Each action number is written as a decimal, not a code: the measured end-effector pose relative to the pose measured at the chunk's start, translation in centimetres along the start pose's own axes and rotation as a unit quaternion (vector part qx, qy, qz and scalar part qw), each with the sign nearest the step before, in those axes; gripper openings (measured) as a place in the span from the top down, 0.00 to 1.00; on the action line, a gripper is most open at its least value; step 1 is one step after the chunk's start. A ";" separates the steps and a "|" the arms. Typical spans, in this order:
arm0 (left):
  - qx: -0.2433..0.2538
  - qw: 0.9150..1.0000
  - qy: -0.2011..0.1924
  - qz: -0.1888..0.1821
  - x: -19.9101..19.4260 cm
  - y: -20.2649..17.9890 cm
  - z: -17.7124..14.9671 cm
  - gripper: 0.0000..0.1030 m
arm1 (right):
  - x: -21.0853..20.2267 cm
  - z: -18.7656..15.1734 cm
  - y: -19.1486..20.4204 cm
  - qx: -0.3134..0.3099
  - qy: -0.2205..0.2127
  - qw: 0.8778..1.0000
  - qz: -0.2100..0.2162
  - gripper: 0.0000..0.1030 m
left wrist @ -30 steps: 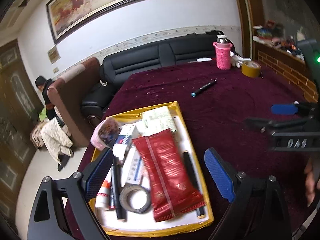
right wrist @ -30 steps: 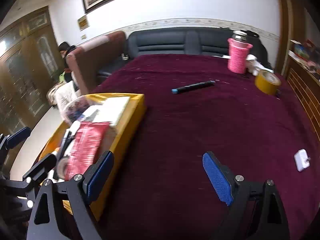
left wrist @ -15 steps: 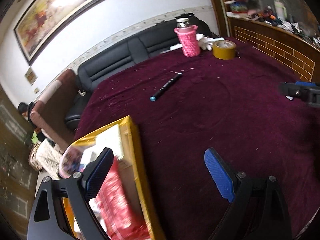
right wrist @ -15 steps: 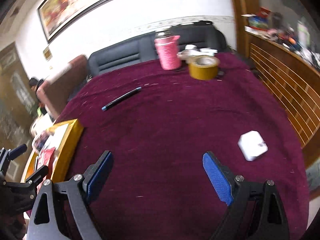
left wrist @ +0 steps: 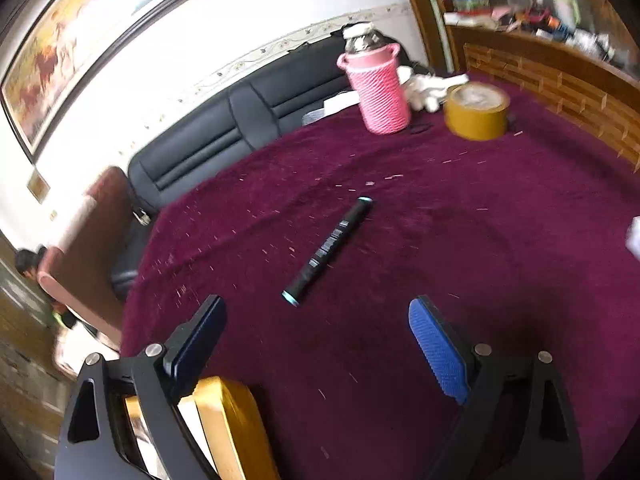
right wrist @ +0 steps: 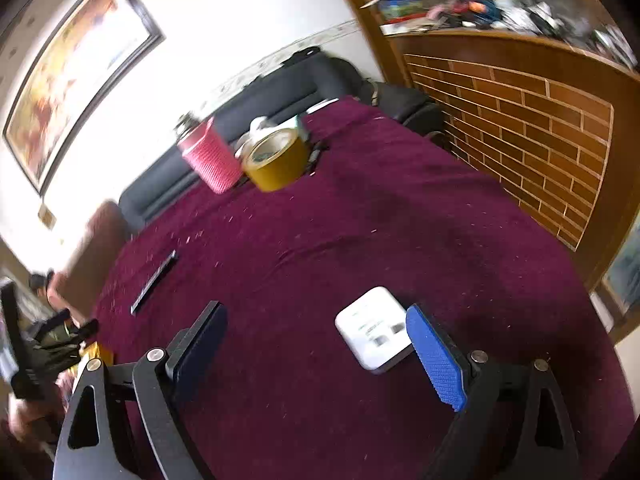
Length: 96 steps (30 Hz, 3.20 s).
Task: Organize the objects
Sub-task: 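Reach to the teal-capped black marker and grasp it with the left gripper, then grasp the white plug charger with the right gripper, then carry the marker and white charger to the tray and open both grippers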
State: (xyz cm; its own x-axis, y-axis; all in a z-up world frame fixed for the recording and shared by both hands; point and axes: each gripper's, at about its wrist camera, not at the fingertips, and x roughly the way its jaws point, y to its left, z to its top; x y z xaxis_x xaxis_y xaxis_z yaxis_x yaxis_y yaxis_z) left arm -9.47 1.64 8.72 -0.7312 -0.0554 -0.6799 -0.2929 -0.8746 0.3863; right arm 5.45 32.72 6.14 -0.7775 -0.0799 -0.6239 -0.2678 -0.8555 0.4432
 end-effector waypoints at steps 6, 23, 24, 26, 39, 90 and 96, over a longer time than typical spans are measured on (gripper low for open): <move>-0.009 1.000 0.010 0.009 6.3 1.0 2.2 0.11 | 0.6 0.5 -2.1 0.035 -0.029 0.999 -0.003 0.09; 0.011 0.996 0.060 -0.066 12.6 -0.1 3.1 0.34 | 0.8 0.8 -4.6 0.078 -0.025 0.997 -0.010 0.09; 0.000 0.993 0.066 -0.093 12.5 -0.1 3.1 0.61 | 0.8 0.7 -4.7 0.080 -0.023 0.996 -0.011 0.09; 0.001 0.992 0.081 -0.093 12.3 -0.6 3.0 0.82 | 0.9 0.7 -5.0 0.085 -0.020 0.996 -0.012 0.09; -0.016 0.985 0.099 -0.140 3.5 -5.0 -3.1 0.86 | 1.7 0.6 -7.1 0.133 0.012 0.991 0.015 0.09; -0.217 0.973 -0.042 -0.073 -20.6 11.2 -24.1 0.86 | -5.3 -10.2 21.6 -0.160 0.129 0.967 0.149 0.58; -0.243 0.969 -0.010 -0.034 -17.9 15.7 -27.0 0.86 | -3.5 -13.6 28.8 -0.192 0.183 0.942 0.207 0.57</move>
State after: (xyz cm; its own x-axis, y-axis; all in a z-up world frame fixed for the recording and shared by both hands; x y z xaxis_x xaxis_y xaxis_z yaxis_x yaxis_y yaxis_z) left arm 15.65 -24.07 10.11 -0.7330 0.0161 -0.6800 -0.0195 -0.9998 -0.0026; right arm 8.25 1.39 12.32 -0.5031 -0.5574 -0.6604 0.2946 -0.8290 0.4753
